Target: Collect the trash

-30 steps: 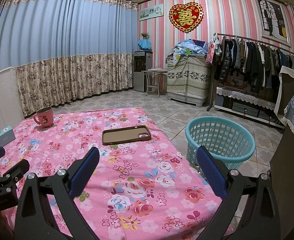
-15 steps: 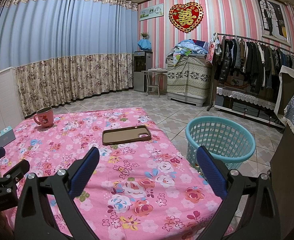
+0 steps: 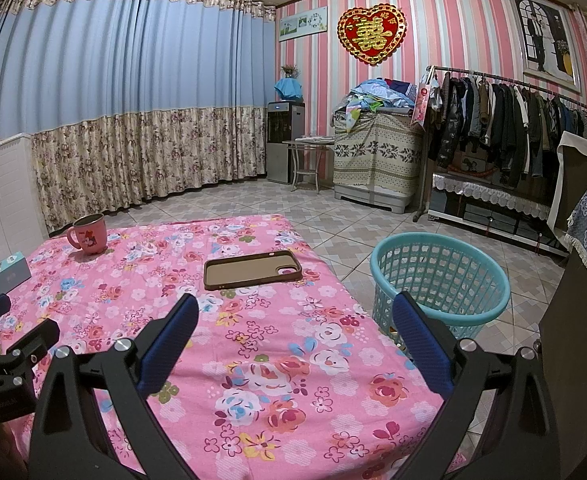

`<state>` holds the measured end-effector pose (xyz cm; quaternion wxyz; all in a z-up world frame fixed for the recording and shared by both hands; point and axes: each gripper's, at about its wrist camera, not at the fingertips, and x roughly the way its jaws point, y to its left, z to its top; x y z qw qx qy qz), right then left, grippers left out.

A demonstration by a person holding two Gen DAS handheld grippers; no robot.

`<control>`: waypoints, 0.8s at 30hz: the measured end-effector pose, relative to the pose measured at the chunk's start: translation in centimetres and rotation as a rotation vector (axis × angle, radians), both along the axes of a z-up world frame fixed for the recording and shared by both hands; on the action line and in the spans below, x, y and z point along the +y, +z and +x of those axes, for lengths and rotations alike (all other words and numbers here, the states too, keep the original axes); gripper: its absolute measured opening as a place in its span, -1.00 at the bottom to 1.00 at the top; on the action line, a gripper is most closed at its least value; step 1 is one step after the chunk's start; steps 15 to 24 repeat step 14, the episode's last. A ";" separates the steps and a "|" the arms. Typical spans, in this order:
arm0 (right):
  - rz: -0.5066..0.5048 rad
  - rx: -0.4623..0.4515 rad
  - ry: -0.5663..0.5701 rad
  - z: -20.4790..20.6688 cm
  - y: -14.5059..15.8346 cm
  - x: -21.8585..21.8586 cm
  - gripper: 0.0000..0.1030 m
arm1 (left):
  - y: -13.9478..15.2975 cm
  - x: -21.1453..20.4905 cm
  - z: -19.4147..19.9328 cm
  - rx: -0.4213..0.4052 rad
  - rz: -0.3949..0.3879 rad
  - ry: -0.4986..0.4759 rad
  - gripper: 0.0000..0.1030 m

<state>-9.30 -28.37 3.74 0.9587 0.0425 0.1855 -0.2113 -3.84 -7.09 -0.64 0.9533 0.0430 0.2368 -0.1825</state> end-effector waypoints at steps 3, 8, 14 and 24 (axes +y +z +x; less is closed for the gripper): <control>0.001 0.000 0.000 0.0 0.0 0.0 0.85 | 0.0 0.0 0.0 0.000 -0.001 -0.001 0.90; 0.000 0.000 0.000 0.0 0.0 0.0 0.85 | 0.0 0.0 0.0 -0.002 0.000 -0.002 0.90; -0.001 -0.001 0.000 0.0 0.0 0.0 0.85 | -0.1 -0.1 0.0 0.001 -0.004 -0.008 0.90; -0.001 -0.001 0.000 0.0 0.0 0.0 0.85 | -0.1 -0.1 0.0 0.001 -0.004 -0.008 0.90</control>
